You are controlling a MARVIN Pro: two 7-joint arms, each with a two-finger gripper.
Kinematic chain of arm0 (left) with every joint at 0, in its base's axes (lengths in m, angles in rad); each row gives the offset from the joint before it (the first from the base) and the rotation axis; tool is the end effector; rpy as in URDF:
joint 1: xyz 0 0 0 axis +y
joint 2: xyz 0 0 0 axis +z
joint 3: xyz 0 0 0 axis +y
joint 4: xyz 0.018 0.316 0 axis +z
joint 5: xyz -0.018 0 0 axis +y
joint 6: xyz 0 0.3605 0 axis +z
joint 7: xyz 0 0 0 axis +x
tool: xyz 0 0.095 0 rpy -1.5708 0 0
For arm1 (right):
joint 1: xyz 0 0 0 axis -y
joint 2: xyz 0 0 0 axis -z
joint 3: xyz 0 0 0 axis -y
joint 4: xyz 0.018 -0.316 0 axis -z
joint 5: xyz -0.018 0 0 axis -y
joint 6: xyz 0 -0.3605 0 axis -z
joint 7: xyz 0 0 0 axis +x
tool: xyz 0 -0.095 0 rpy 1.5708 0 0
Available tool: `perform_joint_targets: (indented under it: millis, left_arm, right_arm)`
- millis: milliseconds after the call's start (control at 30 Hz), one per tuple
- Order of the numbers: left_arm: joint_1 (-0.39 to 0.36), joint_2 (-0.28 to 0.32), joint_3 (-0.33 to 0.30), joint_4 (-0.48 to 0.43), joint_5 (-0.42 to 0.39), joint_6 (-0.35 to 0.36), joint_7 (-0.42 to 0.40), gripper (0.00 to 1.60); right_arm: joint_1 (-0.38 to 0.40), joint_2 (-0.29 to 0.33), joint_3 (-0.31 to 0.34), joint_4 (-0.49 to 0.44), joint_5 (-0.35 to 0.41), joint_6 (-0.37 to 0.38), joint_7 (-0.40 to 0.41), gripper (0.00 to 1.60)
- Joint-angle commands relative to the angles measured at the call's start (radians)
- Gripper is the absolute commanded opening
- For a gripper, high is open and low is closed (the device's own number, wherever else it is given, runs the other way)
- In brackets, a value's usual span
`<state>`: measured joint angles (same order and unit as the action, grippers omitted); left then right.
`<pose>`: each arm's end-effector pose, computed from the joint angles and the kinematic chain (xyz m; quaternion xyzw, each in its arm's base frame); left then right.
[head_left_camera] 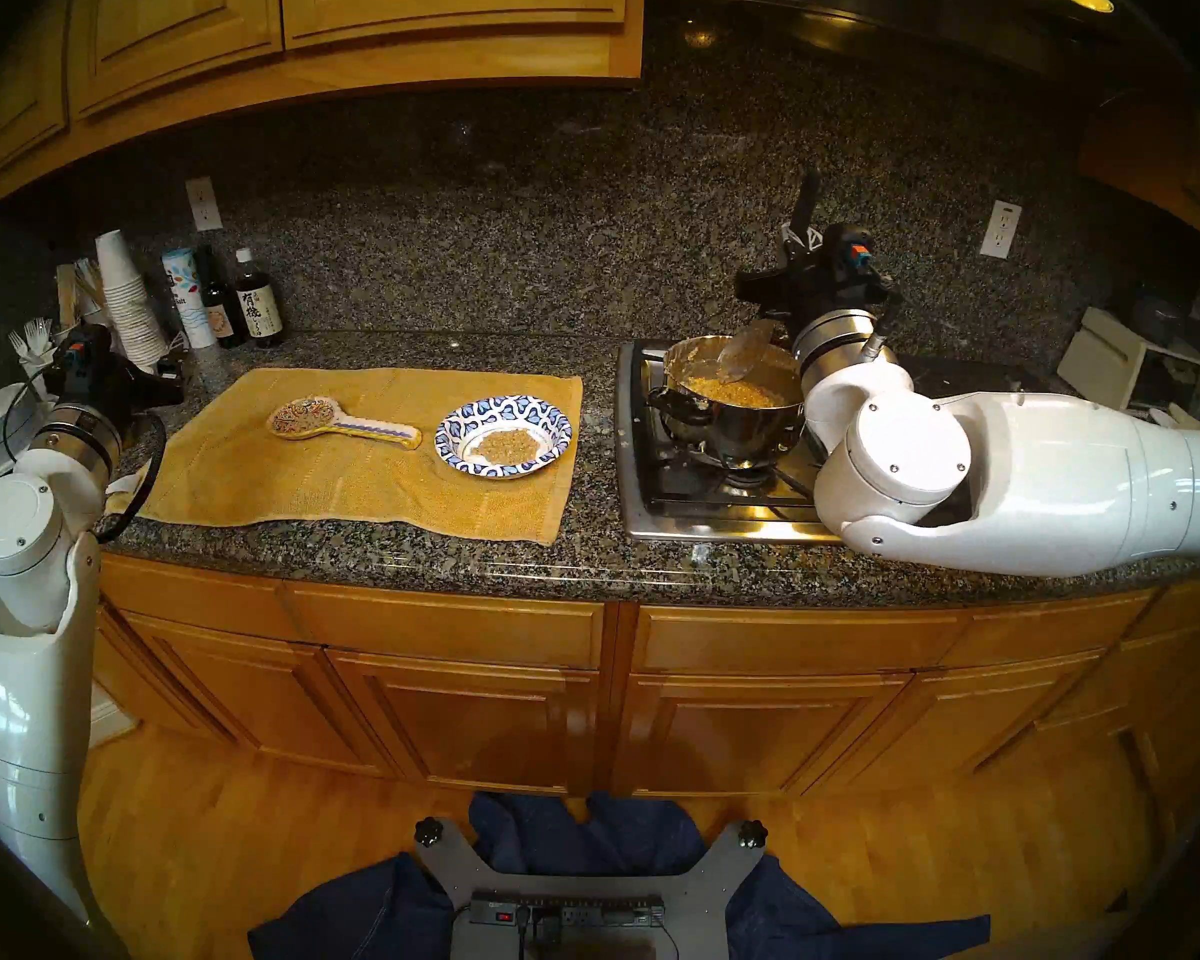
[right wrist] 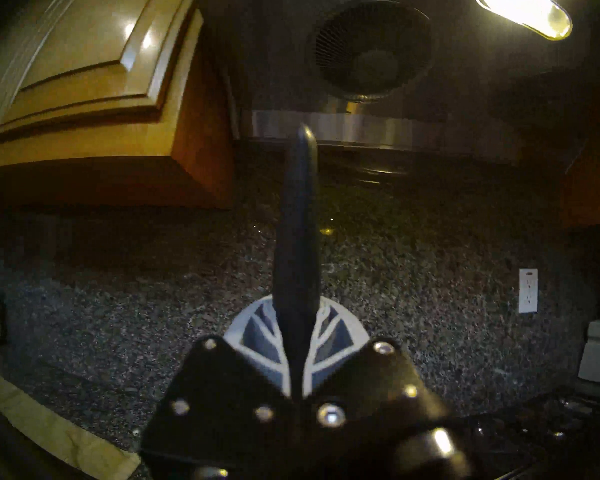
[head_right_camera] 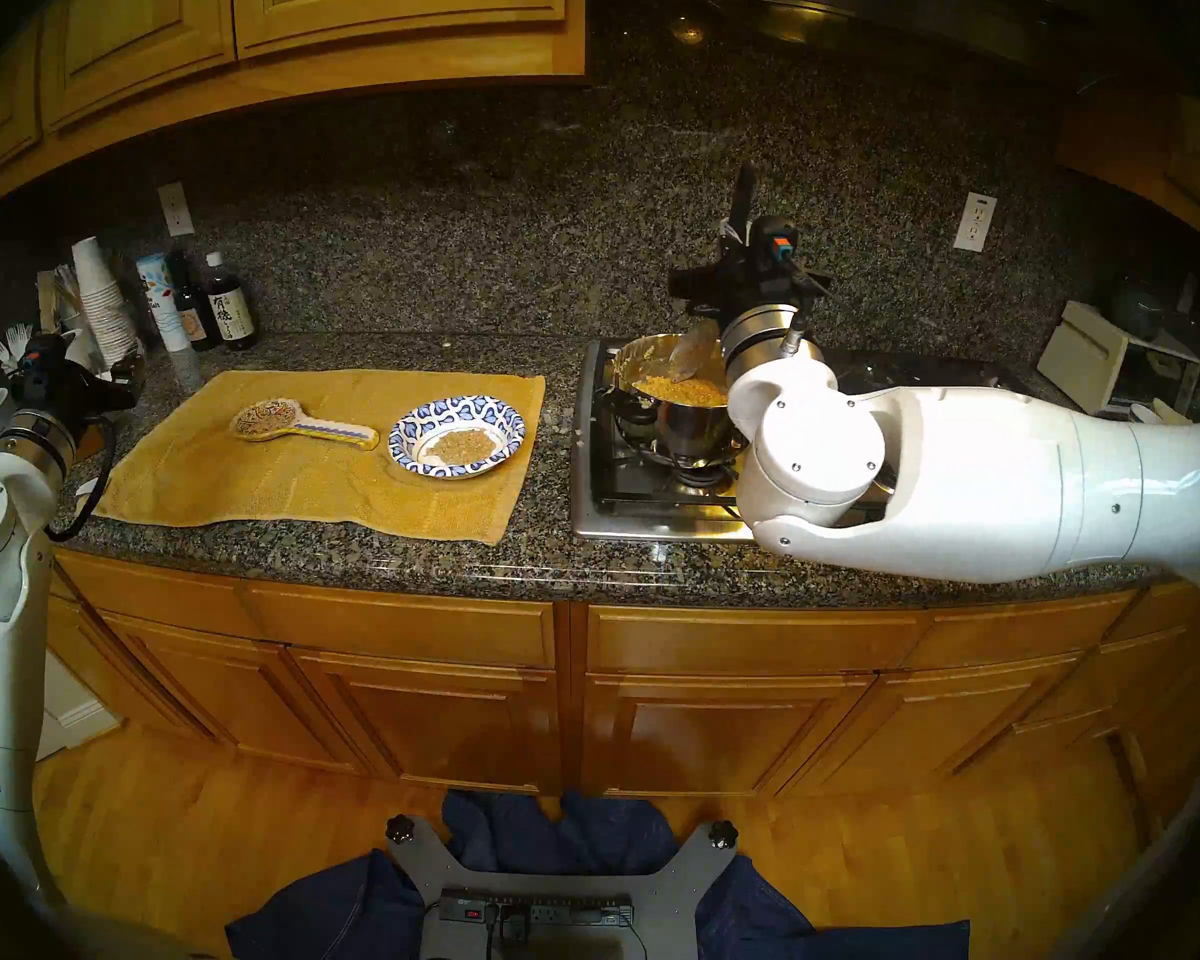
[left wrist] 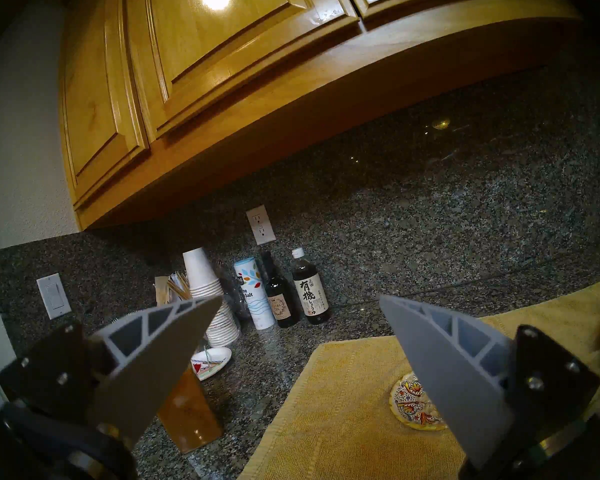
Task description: Scoop oatmeal into bowl
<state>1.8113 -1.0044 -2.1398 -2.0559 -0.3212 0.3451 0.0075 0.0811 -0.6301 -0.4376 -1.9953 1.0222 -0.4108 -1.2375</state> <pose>0.3631 0.2728 -0.0926 -0.6528 0.0090 -0.7200 0.2353 0.4662 0.0417 -0.0837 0.5559 0.0385 0.8292 0.0436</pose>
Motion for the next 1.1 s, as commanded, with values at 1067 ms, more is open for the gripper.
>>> perform_joint_targets:
  millis: [1067]
  left_arm:
    - [-0.014, 0.017, -0.014, -0.026, 0.0, -0.027, -0.002, 1.6]
  right_arm:
    - [0.005, -0.067, -0.24, 0.196, -0.521, 0.137, -0.065, 0.0]
